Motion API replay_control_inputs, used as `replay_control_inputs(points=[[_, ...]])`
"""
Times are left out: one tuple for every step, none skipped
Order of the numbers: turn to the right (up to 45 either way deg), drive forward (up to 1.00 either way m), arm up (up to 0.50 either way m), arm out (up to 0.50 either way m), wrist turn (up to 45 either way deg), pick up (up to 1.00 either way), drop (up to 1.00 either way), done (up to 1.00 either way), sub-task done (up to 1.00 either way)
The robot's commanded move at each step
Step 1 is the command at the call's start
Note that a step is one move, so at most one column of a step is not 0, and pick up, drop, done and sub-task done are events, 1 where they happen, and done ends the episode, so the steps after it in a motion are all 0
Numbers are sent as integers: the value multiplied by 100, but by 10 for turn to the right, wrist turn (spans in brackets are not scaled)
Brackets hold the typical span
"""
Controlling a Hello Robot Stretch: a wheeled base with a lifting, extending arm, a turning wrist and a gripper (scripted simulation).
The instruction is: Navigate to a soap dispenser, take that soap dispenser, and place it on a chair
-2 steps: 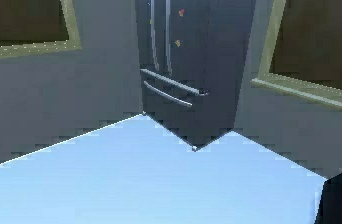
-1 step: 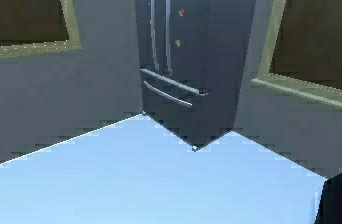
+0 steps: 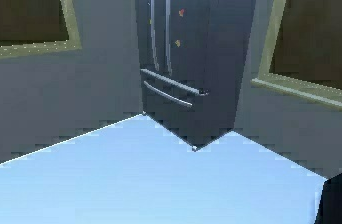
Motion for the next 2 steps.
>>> replay_control_inputs(points=[[0,0,0,-10,0,0,0,0,0],[0,0,0,0,0,0,0,100,0]])
